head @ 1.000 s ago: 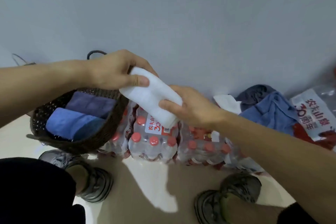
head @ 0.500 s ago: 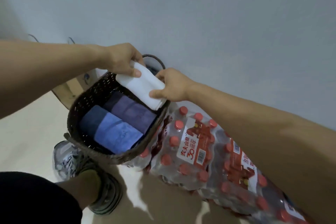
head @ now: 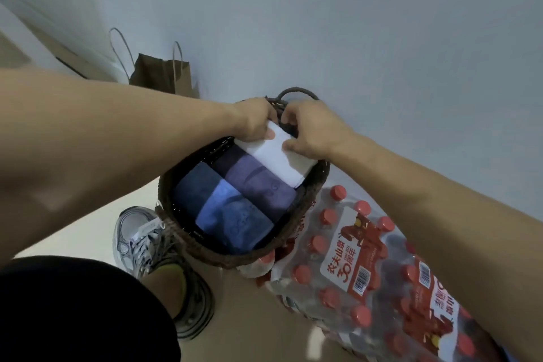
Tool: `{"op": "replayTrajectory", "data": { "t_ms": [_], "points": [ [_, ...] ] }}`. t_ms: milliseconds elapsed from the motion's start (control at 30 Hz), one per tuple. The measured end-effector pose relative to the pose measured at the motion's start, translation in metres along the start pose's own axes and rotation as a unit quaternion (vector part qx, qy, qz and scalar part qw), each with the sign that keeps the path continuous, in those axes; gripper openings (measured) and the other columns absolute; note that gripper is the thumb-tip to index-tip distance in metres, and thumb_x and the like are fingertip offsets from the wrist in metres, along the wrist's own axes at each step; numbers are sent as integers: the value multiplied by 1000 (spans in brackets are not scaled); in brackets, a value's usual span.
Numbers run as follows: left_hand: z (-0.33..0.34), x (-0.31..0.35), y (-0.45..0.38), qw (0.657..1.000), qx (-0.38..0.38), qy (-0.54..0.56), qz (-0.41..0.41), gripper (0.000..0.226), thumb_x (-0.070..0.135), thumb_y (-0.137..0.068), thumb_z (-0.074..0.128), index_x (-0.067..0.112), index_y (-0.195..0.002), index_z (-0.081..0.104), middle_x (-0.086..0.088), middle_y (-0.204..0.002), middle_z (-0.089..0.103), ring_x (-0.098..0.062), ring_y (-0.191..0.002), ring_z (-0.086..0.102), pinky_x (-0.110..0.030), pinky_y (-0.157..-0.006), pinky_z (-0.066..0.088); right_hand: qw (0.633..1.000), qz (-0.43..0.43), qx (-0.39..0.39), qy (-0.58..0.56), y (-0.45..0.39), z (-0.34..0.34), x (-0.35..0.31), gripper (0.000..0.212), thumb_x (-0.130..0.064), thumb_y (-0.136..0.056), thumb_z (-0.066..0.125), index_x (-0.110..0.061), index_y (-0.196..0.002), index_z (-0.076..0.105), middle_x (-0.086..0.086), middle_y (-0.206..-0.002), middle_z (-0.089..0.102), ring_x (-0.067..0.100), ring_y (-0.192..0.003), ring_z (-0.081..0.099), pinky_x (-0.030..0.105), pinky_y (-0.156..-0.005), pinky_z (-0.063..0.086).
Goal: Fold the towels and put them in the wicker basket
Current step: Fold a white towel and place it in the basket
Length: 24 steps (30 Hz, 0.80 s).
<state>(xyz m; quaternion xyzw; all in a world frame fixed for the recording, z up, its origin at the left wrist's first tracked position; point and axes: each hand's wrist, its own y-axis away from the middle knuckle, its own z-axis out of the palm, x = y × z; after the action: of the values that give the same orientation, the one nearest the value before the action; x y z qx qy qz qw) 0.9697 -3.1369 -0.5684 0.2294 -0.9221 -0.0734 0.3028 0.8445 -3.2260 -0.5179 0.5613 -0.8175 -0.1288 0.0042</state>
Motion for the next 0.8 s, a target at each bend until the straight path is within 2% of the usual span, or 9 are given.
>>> {"op": "replayTrajectory", "data": {
  "t_ms": [33, 133, 233, 333, 433, 600, 700, 767, 800],
  "points": [
    [1, 0, 0, 1000, 4, -3, 2, 32, 21, -90, 66, 16, -122, 63, -6, -123, 64, -26, -114, 56, -30, -97, 42, 1000, -7, 16, -14, 2, 4, -1, 31, -21, -74, 77, -12, -101, 65, -1, -92, 61, 25, -92, 62, 28, -69, 42],
    [2, 1, 2, 999, 19, -38, 27, 37, 30, -90, 66, 15, -123, 59, -7, -124, 62, -26, -113, 56, -29, -89, 41, 999, 20, -46, -10, 5, 21, 2, 48, -34, -76, 81, -18, -119, 65, 0, -105, 66, 21, -101, 61, 25, -78, 42],
    [-4, 7, 10, 990, 61, -114, 64, 40, 32, -86, 69, 11, -117, 54, -12, -114, 60, -28, -95, 56, -30, -74, 37, 996, 54, -45, -55, 2, 32, 7, 52, -36, -75, 82, -18, -120, 63, 0, -101, 65, 21, -96, 61, 26, -78, 43],
    [-11, 5, 21, 979, 89, -133, 122, 40, 24, -82, 73, 12, -118, 58, -11, -115, 49, -29, -100, 54, -36, -82, 42, 992, 70, -67, -77, -3, 30, 11, 65, -35, -72, 86, -17, -128, 58, 0, -105, 63, 18, -98, 59, 25, -80, 43],
    [-10, -2, 32, 983, 22, -136, 123, 45, 21, -83, 73, 14, -125, 61, -10, -123, 48, -27, -111, 52, -33, -93, 40, 992, 73, -98, -27, -5, 23, 11, 79, -35, -67, 89, -19, -136, 54, 2, -124, 62, 22, -112, 59, 24, -83, 42],
    [0, -11, 28, 991, 9, -114, 68, 45, 15, -84, 68, 16, -128, 60, -10, -125, 50, -28, -114, 52, -31, -97, 38, 995, 51, -75, 40, -2, 30, 9, 69, -36, -62, 91, -12, -120, 64, 6, -109, 69, 27, -102, 63, 37, -87, 53],
    [1, -8, 24, 992, 3, -114, 51, 43, 13, -83, 66, 16, -126, 60, -11, -126, 51, -29, -114, 52, -31, -95, 40, 996, 27, -80, 33, 3, 29, 10, 70, -38, -67, 88, -13, -126, 60, 5, -114, 67, 26, -107, 61, 33, -90, 50],
    [-4, -4, 21, 990, -20, -131, 41, 45, 15, -81, 70, 17, -125, 61, -8, -121, 55, -26, -107, 54, -27, -89, 41, 994, 36, -88, -48, 9, 18, 15, 66, -31, -71, 87, -13, -128, 59, 4, -114, 66, 22, -99, 63, 30, -87, 51],
    [-8, -2, 20, 989, -31, -138, 36, 45, 18, -80, 73, 17, -124, 62, -4, -113, 57, -23, -100, 54, -24, -83, 40, 985, 49, -88, -139, 16, 10, 17, 55, -23, -75, 85, -11, -123, 61, 6, -110, 66, 21, -89, 66, 31, -83, 55]
  ]
}}
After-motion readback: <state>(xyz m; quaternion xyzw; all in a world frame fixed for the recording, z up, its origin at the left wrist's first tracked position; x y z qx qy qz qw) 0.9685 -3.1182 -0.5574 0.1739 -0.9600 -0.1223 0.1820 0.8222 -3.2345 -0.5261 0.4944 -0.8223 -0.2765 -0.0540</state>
